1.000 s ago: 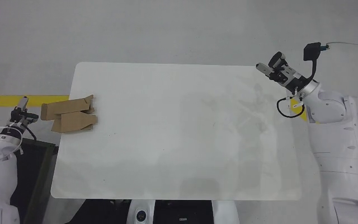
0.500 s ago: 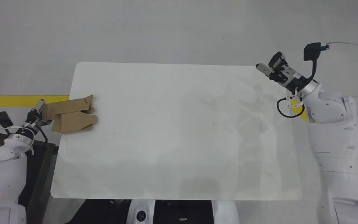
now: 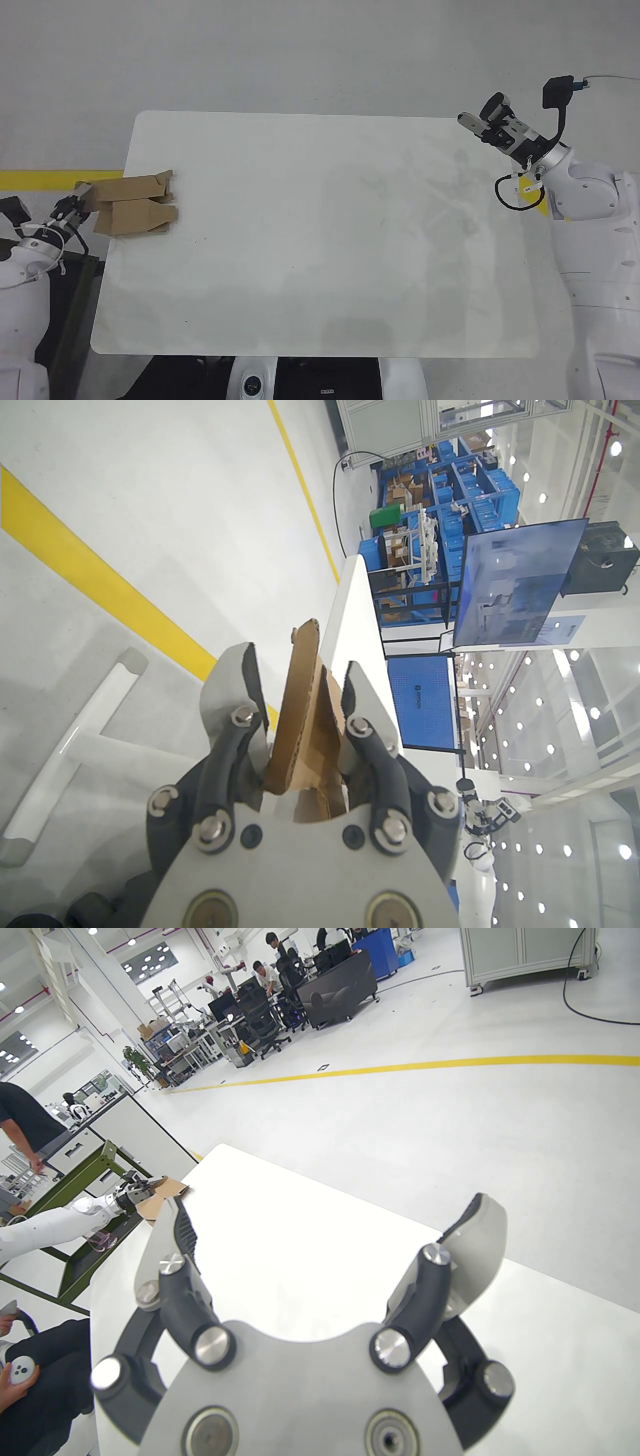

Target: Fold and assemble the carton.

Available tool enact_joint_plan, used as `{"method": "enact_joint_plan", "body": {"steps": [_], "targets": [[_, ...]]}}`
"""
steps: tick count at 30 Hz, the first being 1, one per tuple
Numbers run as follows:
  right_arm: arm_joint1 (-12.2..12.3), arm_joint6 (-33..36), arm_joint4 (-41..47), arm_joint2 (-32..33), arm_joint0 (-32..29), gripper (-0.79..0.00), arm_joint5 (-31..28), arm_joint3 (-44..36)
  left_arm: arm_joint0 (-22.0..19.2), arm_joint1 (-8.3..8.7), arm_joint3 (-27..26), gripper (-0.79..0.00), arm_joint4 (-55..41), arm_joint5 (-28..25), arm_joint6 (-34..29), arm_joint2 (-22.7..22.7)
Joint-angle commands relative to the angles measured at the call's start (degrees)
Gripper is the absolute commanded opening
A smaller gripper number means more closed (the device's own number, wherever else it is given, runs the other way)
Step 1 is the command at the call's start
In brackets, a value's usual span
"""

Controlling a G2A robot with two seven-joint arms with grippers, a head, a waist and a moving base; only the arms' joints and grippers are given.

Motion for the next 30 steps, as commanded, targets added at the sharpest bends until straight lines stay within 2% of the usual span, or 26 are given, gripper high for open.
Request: {"method": "enact_joint_plan", "body": {"steps": [1,10,18,24,30], "targets": [[0.0,0.0,0.0,0.0,0.0,0.0,0.0,0.0,-0.1,-0.09,-0.1,-0.785,-1.0,-0.6,-0.6,-0.3],[0.0,0.0,0.0,0.0,0.0,0.0,0.0,0.0,-0.8,0.41,-2.5,-0.785,-5.6,-3.9,-5.4,-2.5],[0.0,0.0,0.0,0.0,0.0,0.0,0.0,0.0,-2.7,1.14,-8.8,-0.785,-7.4,-6.5,-9.1,-3.9],[0.0,0.0,0.0,0.0,0.0,0.0,0.0,0.0,-5.8,0.57,-14.4,-0.785,-8.0,-6.2,-11.7,-2.0],[0.0,0.0,0.0,0.0,0.0,0.0,0.0,0.0,-9.9,-0.62,-18.1,-0.785,-7.5,-4.6,-13.5,2.1]]}}
